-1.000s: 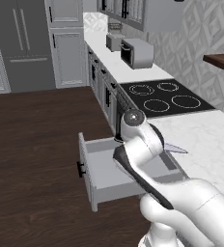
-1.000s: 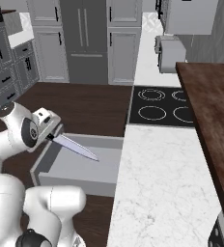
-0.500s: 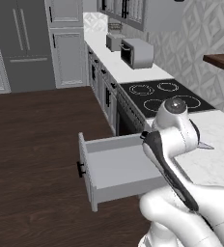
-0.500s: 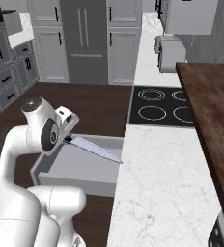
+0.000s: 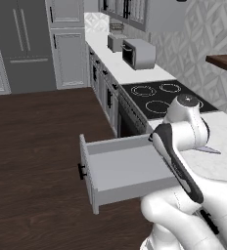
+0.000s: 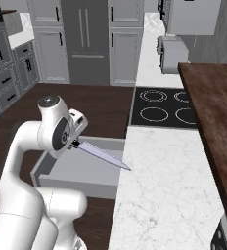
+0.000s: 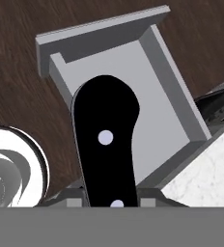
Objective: Pick up the knife from the drawer and place it on the cutting board. Then place the meat from the plate to the cutting board.
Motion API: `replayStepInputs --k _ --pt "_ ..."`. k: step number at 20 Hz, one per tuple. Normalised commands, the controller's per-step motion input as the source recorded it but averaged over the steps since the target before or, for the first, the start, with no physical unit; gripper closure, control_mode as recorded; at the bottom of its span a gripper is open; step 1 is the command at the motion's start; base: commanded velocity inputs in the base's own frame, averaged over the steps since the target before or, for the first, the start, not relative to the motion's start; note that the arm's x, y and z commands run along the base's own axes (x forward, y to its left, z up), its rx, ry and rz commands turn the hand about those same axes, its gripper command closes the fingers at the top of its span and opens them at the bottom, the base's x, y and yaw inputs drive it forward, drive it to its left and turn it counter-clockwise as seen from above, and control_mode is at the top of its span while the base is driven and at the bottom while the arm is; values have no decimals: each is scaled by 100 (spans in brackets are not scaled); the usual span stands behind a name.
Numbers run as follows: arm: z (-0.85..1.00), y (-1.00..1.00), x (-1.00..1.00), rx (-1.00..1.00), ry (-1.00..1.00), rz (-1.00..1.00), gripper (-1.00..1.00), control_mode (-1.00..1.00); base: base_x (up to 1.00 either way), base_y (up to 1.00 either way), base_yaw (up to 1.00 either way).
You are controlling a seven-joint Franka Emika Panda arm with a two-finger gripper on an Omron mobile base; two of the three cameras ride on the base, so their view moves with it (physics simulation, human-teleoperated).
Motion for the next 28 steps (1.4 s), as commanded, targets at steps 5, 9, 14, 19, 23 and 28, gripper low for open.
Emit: replayStepInputs --k 5,9,14,19,23,28 --pt "-4 0 -4 -3 4 0 100 100 -15 3 2" --pt "0 0 0 0 0 0 100 100 -59 67 -19" --pt "0 0 0 0 0 0 100 100 -32 62 -76" --pt "0 0 0 0 0 0 100 100 -26 17 -94" --pt "0 0 0 0 0 0 100 100 -18 9 -100" --pt "0 0 0 0 0 0 100 100 -15 6 -99"
